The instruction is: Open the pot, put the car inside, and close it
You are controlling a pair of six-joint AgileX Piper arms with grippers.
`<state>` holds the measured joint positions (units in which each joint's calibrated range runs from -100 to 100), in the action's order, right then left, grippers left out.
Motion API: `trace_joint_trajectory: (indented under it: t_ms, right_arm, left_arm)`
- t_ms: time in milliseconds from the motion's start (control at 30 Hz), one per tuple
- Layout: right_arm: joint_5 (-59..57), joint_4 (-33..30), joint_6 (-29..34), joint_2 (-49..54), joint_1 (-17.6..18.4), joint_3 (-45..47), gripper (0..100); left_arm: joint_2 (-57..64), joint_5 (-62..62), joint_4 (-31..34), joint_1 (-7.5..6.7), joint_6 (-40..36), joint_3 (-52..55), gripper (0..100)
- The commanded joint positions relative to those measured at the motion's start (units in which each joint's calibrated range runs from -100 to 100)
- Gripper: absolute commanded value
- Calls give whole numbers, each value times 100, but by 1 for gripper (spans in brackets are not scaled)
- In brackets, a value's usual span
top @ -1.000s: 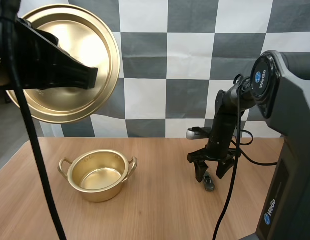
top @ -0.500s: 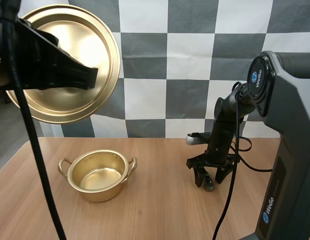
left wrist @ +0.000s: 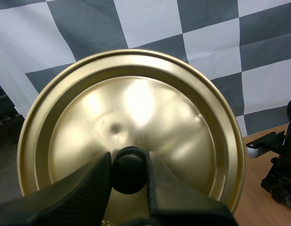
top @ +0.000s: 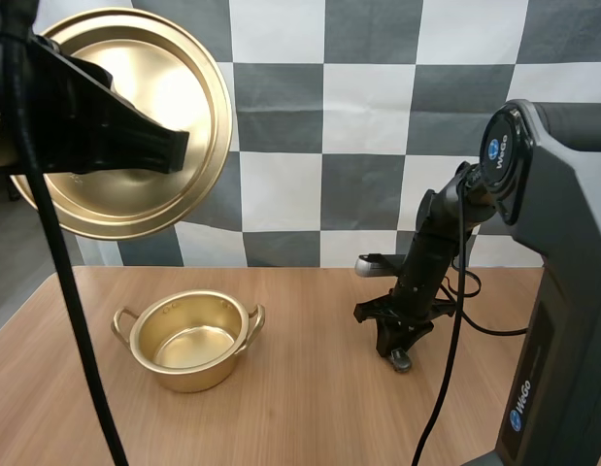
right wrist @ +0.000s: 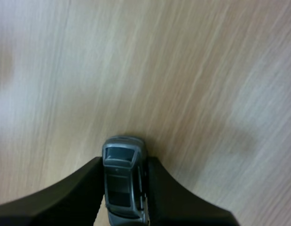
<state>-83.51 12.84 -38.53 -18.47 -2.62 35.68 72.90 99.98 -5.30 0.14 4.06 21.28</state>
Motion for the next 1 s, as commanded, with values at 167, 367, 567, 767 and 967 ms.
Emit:
trace_joint_trajectory:
  t_ms: [167,367,567,767,967]
  right_arm:
    - [-131,117,-94,1,1,13,0]
    - [-531,673,-485,148,1,-97,0]
    - [-1649,1248,-705,796,1,-880,0]
    - [-1649,1518,-705,1456,1,-2168,0]
    - [-1649,1647,-731,1977,1,-2459,0]
  left_arm:
    - [-1,2,3,5,5,-3,0]
    - [-1,2,3,5,5,-3,0]
    - [-1,2,3,5,5,-3,0]
    - [-1,2,3,5,5,-15,0]
    - [188,2,98,5,5,-221,0]
